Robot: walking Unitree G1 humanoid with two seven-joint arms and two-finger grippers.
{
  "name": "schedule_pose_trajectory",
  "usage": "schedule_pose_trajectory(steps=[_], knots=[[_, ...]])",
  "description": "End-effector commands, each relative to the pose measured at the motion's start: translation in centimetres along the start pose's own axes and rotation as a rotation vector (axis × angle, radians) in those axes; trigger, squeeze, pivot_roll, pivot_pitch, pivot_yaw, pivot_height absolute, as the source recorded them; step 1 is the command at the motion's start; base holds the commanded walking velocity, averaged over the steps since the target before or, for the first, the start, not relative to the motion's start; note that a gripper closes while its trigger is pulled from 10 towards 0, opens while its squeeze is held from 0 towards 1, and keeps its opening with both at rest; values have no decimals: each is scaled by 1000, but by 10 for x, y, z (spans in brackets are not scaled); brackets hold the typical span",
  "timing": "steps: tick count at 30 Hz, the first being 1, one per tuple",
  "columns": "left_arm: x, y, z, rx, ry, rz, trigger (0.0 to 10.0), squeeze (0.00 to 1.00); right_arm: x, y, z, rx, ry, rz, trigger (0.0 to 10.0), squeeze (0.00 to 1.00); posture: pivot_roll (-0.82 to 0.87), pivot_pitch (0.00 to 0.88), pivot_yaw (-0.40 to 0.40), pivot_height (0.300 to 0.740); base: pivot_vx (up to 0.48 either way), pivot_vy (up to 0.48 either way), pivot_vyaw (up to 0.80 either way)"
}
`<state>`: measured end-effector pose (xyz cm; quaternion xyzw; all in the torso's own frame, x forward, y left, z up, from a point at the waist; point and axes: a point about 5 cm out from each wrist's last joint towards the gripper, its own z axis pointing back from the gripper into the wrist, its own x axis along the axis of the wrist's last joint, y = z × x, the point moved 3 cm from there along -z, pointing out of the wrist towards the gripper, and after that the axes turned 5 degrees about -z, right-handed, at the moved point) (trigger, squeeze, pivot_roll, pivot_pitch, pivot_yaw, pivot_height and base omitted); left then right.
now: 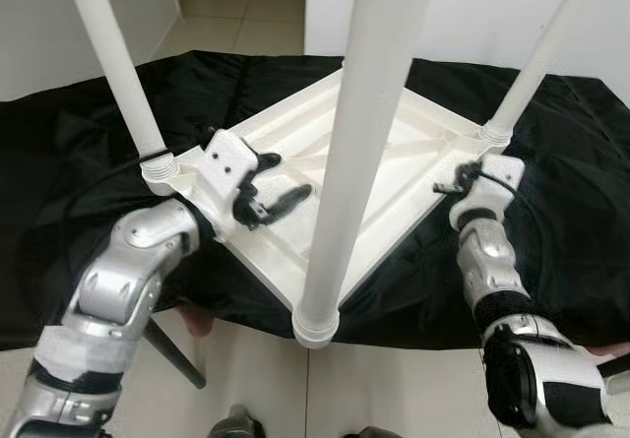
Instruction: Building children table
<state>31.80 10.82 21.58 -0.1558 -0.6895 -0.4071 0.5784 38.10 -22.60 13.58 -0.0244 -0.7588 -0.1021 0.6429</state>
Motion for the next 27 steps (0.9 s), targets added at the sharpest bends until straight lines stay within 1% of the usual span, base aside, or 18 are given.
schedule_pose_trajectory(steps=[1,2,4,6,10,11,12,13,14,15,17,18,19,20,21,23,24,27], knots=[[-5,14,1,52,25,-21,10000,0,-2,2,13,0,-23,-5,10000,0,51,33,-7,740,0,0,0],[-5,14,1,52,25,-21,10000,0,-2,2,13,0,-23,-5,10000,0,51,33,-7,740,0,0,0],[-11,10,-2,-1,34,-13,10000,0,-6,1,23,-8,-26,-5,10000,0,45,35,-6,740,0,0,0],[-11,10,-2,-1,34,-13,10000,0,-6,1,23,-8,-26,-5,10000,0,45,35,-6,740,0,0,0],[-17,2,-5,-82,40,-12,10000,0,-6,-1,30,-8,-34,-9,10000,0,36,35,0,740,0,0,0],[-21,-1,-7,-126,43,-6,10000,0,-5,-4,33,-12,-36,-9,10000,729,29,35,2,740,0,0,0],[-21,-1,-7,-126,43,-6,10000,0,-5,-4,33,-12,-36,-9,10000,729,29,35,2,740,0,0,0],[-26,-6,-8,-192,48,28,10000,1000,-1,-9,35,-7,-43,-8,10000,1000,18,35,9,740,0,0,0],[-26,-6,-8,-192,48,28,10000,1000,-1,-9,35,-7,-43,-8,10000,1000,18,35,9,740,0,0,0],[-32,-11,-8,-253,60,52,10000,1000,4,-14,37,1,-57,0,10000,1000,16,35,11,740,0,0,0],[-32,-11,-8,-253,60,52,10000,1000,4,-14,37,1,-57,0,10000,1000,16,35,11,740,0,0,0],[-36,-14,-8,-297,72,55,10000,1000,8,-18,38,5,-67,8,10000,1000,10,35,14,740,0,0,0],[-41,-18,-6,-345,92,44,10000,1000,14,-22,38,6,-81,21,10000,1000,7,36,19,740,0,0,0],[-41,-18,-6,-345,92,44,10000,1000,14,-22,38,6,-81,21,10000,1000,7,36,19,740,0,0,0],[-49,-21,-4,-379,126,10,10000,1000,20,-24,39,15,-91,33,10000,992,5,36,23,740,0,0,0],[-49,-21,-4,-379,126,10,10000,1000,20,-24,39,15,-91,33,10000,992,5,36,23,740,0,0,0],[-56,-22,-2,-407,155,-10,10000,0,24,-24,40,24,-97,40,10000,0,4,36,25,740,0,0,0],[-76,-24,7,-500,245,-80,10000,0,30,-23,41,42,-102,49,10000,0,1,33,29,740,0,0,0]])
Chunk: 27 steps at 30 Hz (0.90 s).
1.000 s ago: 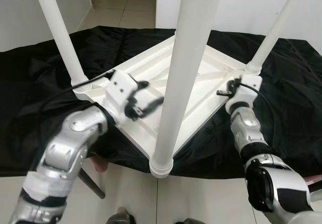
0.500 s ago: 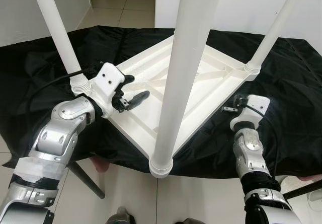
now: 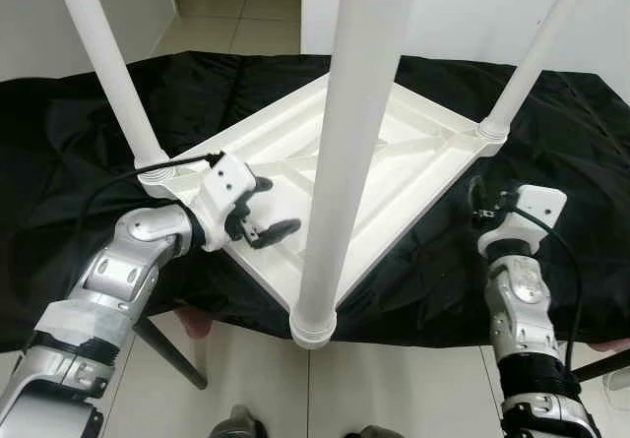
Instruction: Building children table
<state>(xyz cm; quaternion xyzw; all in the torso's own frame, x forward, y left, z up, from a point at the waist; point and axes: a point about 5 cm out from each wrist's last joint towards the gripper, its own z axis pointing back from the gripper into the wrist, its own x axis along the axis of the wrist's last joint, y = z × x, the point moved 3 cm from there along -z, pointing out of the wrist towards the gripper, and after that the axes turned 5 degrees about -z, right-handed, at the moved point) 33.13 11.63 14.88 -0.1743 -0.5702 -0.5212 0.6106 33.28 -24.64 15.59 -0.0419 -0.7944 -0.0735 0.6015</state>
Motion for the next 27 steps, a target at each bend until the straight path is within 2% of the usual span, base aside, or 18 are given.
schedule_pose_trajectory(steps=[1,6,11,17,19,27], knots=[[-9,-15,4,-229,43,-54,10000,0,0,2,1,16,11,-5,10000,0,1,33,29,740,0,0,0],[-17,-14,8,-279,76,-29,10000,0,2,2,2,22,17,-5,10000,0,0,32,31,740,0,0,0],[-25,-11,11,-310,128,-76,10000,0,3,2,4,31,24,5,10000,0,1,32,35,740,0,0,0],[-25,-5,4,-305,133,-114,10000,0,4,3,4,34,33,8,10000,0,0,34,38,740,0,0,0],[-21,-2,-2,-305,127,-132,10000,0,4,1,5,28,36,7,10000,0,-3,35,42,740,0,0,0],[-22,-3,-6,-331,128,-138,10000,0,4,0,6,25,41,9,10000,0,-12,38,44,740,0,0,0]])
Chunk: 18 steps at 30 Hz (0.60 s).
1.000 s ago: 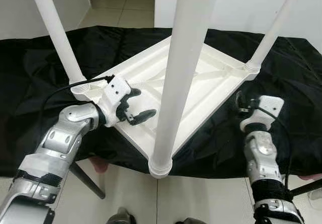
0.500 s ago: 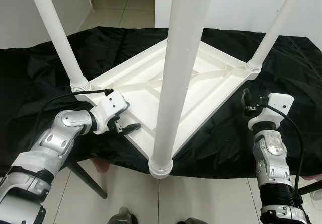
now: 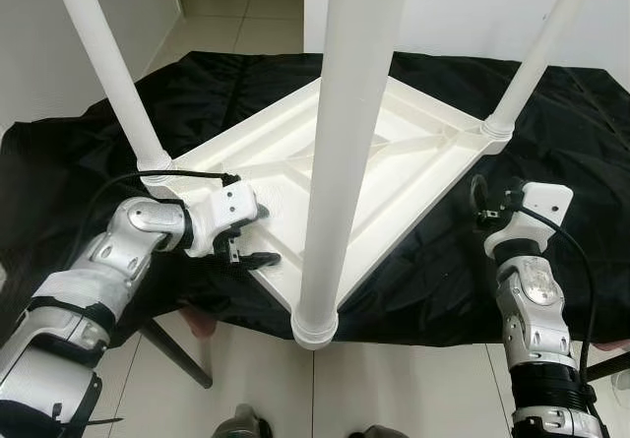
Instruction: Building children table
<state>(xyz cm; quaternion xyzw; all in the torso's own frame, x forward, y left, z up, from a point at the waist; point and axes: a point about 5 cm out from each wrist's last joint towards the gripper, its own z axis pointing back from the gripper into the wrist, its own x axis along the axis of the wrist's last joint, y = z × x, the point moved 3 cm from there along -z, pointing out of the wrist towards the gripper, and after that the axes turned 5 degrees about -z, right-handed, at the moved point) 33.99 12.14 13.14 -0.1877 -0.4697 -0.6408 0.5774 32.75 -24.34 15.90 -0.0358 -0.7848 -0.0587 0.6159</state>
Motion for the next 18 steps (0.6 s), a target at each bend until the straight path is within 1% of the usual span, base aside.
schedule_pose_trajectory(steps=[1,2,4,7,10,12,14,16,18], knots=[[-1,-8,-5,-87,10,-14,10000,0,0,-4,2,-8,8,1,10000,0,-15,39,45,740,0,0,0],[-1,-8,-5,-87,10,-14,10000,0,0,-4,2,-8,8,1,10000,0,-15,39,45,740,0,0,0],[-1,-13,-10,-128,8,-26,10000,0,2,-7,2,-13,9,9,10000,0,-18,42,47,740,0,0,0],[-1,-14,-14,-142,10,-41,10000,0,2,-8,2,-15,11,13,10000,0,-21,45,47,740,0,0,0],[-1,-14,-14,-150,10,-46,10000,0,2,-7,2,-15,11,13,10000,0,-21,45,47,740,0,0,0],[1,-12,-19,-156,17,-65,10000,0,3,-7,2,-15,12,13,10000,0,-25,46,50,740,0,0,0],[1,-12,-19,-156,17,-65,10000,0,3,-7,2,-15,12,13,10000,0,-25,46,50,740,0,0,0],[3,-10,-25,-161,25,-83,10000,0,3,-7,2,-16,13,15,10000,0,-33,44,58,740,0,0,0],[4,-9,-27,-164,29,-90,10000,0,3,-7,2,-16,12,15,10000,0,-33,44,58,740,0,0,0]])
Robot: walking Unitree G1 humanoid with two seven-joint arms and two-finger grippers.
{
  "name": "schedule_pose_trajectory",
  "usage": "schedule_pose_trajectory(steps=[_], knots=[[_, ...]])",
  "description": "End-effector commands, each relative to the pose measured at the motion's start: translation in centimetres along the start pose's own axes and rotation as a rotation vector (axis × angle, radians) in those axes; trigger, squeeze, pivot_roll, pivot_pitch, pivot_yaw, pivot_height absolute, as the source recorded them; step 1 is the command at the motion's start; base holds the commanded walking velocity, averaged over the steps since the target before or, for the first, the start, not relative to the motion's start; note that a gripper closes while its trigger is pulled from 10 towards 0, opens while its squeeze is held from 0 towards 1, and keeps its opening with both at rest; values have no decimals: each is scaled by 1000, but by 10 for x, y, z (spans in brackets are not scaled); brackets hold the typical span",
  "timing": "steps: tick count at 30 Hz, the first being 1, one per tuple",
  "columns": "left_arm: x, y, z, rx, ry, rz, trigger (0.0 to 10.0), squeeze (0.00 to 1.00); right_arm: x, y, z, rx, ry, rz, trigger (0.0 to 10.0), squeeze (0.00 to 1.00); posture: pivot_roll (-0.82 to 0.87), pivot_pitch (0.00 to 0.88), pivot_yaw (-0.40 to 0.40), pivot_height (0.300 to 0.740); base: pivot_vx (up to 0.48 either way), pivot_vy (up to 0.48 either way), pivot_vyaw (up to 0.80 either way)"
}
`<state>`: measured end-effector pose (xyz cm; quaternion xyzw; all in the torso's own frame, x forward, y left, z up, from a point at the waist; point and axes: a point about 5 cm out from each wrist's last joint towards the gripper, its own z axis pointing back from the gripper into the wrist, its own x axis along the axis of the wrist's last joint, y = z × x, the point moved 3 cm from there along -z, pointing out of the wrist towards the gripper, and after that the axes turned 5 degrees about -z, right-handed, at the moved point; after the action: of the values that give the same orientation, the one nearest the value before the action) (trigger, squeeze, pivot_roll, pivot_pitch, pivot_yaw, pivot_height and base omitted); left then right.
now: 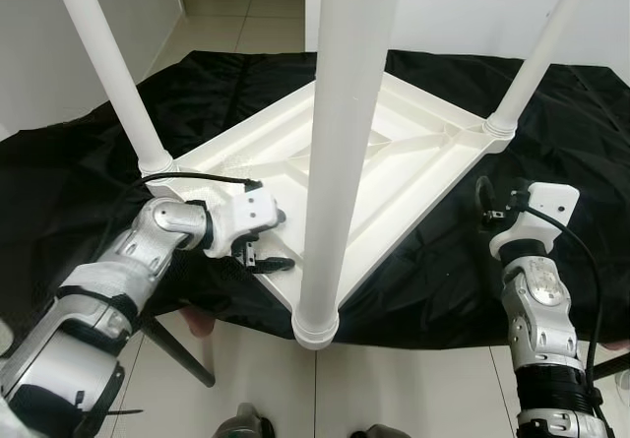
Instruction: Building children table
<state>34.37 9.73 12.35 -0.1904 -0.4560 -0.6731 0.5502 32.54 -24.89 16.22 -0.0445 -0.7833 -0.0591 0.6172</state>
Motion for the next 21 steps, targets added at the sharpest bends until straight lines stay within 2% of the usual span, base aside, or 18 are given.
schedule_pose_trajectory(steps=[1,13,14,15,16,21], knots=[[-2,-7,-5,-109,41,-39,10000,0,-1,-1,2,-6,9,3,10000,0,-40,42,64,740,0,0,0],[1,-11,-13,-179,48,-74,9961,0,-1,-4,7,-26,10,13,10000,0,-59,39,89,740,0,0,0],[1,-12,-13,-191,44,-73,4510,0,-2,-4,8,-29,12,14,10000,0,-61,38,93,740,0,0,0],[1,-12,-13,-191,44,-73,4510,0,-2,-4,8,-29,12,14,10000,0,-61,38,93,740,0,0,0],[1,-14,-14,-206,39,-72,0,0,-2,-4,9,-31,13,15,10000,0,-62,37,96,740,0,0,0],[1,-15,-14,-221,33,-73,0,0,-3,-5,11,-34,16,15,10000,0,-62,37,96,740,0,0,0]])
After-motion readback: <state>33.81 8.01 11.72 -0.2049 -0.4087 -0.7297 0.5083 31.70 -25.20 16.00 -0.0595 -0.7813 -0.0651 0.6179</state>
